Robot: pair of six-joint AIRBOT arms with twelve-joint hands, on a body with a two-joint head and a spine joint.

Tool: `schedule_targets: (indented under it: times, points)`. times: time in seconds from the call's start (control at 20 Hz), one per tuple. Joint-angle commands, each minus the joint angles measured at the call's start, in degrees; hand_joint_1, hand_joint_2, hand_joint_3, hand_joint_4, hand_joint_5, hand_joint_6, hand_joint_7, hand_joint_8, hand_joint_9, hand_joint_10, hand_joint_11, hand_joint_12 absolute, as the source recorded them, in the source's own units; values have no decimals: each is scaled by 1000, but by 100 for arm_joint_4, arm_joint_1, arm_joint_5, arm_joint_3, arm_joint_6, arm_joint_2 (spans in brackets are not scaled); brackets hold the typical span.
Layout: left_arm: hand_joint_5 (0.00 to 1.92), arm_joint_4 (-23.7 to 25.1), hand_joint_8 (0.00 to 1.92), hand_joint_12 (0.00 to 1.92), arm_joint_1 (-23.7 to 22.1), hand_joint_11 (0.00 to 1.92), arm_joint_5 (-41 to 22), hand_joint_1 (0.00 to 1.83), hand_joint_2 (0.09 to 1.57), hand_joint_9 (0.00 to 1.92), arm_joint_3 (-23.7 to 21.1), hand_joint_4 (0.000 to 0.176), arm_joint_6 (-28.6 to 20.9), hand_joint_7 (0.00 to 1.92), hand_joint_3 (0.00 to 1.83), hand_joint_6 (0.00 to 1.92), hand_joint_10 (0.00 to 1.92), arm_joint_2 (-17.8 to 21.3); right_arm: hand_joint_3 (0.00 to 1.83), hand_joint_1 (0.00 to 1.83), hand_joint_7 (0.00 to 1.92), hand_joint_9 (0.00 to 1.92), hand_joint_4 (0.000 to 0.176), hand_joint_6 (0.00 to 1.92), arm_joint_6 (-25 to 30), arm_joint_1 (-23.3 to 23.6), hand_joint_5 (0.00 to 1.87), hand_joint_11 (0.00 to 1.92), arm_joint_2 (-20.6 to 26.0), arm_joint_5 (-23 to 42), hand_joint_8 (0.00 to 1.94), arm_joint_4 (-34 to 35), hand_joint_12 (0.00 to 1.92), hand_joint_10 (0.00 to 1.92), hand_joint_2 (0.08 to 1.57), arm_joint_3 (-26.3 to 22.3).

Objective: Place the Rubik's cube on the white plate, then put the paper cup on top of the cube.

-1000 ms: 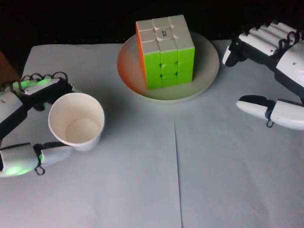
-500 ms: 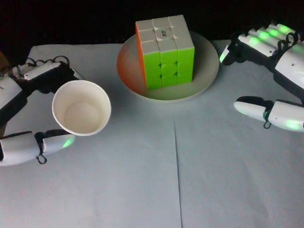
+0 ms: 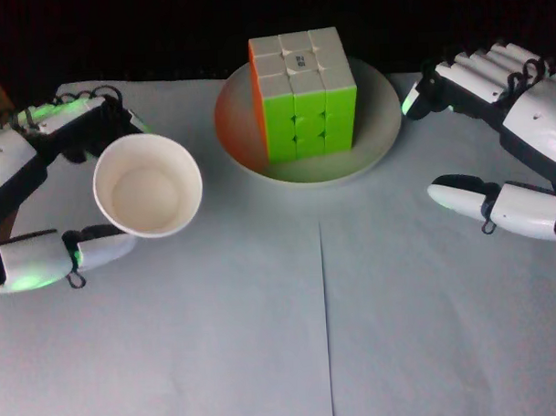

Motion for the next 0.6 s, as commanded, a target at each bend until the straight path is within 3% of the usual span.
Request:
schedule_targets:
  times: [0.0,0.05,0.15,0.2,0.25,0.3,0.35,0.4,0.45,0.5,0.55]
  points:
    - [179,3,1353,1778,-84,0,-786,1072,1217,72,8,91,-28,192,0,1193,1549,27,0,839,0,34,24,1309,25,15,0,0,-3,713,1408,-36,1920,1655,1226,-1]
    - [175,2,1635,1711,-98,0,-801,1193,1330,107,12,88,-28,446,13,1283,1504,24,3,817,2,40,25,1285,25,15,0,0,-5,713,1400,-36,1834,1577,1241,-1]
    - [170,-1,1726,1736,-141,3,-814,1220,1368,128,29,91,-28,497,3,1330,1520,14,3,797,11,45,36,1275,25,15,0,0,-7,713,1377,-36,1712,1512,1248,-1]
    - [159,-1,1522,1901,-185,0,-813,1116,1273,90,46,101,-28,230,0,1357,1628,8,0,764,21,48,26,1319,25,15,0,0,-7,713,1384,-36,1729,1537,1239,-1]
    - [159,-1,1522,1901,-191,0,-813,1116,1273,90,49,101,-28,230,0,1357,1628,7,0,764,21,48,26,1319,25,15,0,0,-7,713,1384,-36,1729,1537,1239,-1]
    - [148,-2,1525,1828,-232,0,-812,1095,1275,68,65,115,-28,200,0,1394,1623,4,0,761,6,31,7,1299,25,15,0,0,-7,713,1382,-36,1796,1569,1235,-2]
    - [159,-4,1438,1821,-276,0,-811,1061,1249,67,84,121,-28,145,0,1377,1603,-2,0,743,6,34,8,1308,25,15,0,0,-7,713,1376,-36,1848,1588,1234,-3]
    - [198,-5,1375,1837,-356,0,-804,977,1292,67,117,112,-28,141,0,1452,1601,-24,0,750,11,34,3,1303,25,15,0,0,-8,713,1379,-36,1863,1570,1234,-3]
    - [428,-7,1683,1844,-458,102,-797,948,1419,152,161,48,-34,392,6,1789,1628,-56,1,780,11,52,15,1340,25,15,0,0,-11,713,1360,-36,1784,1500,1241,-3]
    - [443,-7,1751,1821,-544,147,-778,978,1430,182,210,42,-52,448,0,1808,1621,-84,2,807,15,65,0,1330,25,15,0,0,-13,713,1375,-36,1792,1541,1246,-3]
    - [446,-6,1751,1819,-595,150,-756,981,1429,186,236,42,-61,451,0,1805,1620,-96,3,808,15,67,0,1328,25,15,0,0,-13,713,1376,-36,1790,1544,1247,-3]
